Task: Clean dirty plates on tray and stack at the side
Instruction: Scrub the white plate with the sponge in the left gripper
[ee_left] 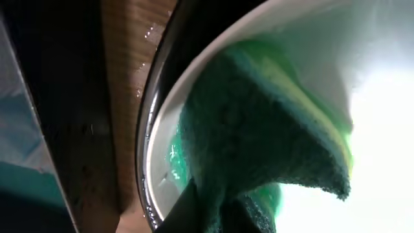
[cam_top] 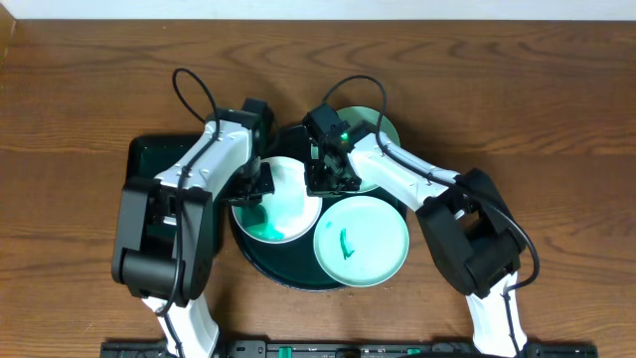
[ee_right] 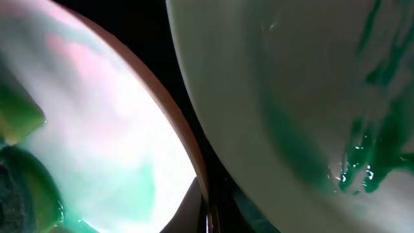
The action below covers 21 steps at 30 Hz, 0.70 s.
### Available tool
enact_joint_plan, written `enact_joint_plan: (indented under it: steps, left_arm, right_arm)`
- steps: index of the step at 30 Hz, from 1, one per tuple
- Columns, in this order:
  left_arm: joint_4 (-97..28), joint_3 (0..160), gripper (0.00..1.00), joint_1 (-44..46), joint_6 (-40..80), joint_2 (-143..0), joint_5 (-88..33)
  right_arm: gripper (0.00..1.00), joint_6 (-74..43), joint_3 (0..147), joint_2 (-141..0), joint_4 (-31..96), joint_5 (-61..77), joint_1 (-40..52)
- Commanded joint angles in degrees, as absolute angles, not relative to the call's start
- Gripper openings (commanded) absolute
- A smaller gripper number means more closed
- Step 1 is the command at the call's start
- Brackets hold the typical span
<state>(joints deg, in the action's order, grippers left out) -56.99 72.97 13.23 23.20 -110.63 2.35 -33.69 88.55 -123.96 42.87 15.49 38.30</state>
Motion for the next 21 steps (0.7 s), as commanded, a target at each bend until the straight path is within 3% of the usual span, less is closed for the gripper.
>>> enact_joint_plan:
  steps: [1,5,10,15,21]
  left_arm:
    - [-54.4,72.6,0.07,13.5,22.4,-112.3,6.0]
    - [-46.5,72.6,0.07,15.0,13.7,-112.3,-6.7]
    - [-39.3,72.6,0.07,16.3,10.5,-112.3,-7.6]
    - [-42.9,72.6,0.07,16.4,3.3,-112.3,-16.0]
    - [-52.4,72.6,0.07,16.4,2.1,-112.3,-17.7]
  right_arm:
    - [0.01,-33.4,89.2,-126.0,42.2,15.3,38.7]
    - [0.01,-33.4,89.2,-126.0,42.0,15.2,38.7]
    - [0.01,-33.3,89.2,-126.0,42.2,15.2,38.7]
    - [0.01,-33.4,89.2,-126.0,42.2,15.2,38.7]
    - [0.01,-33.4,89.2,-126.0,42.2,15.3,38.7]
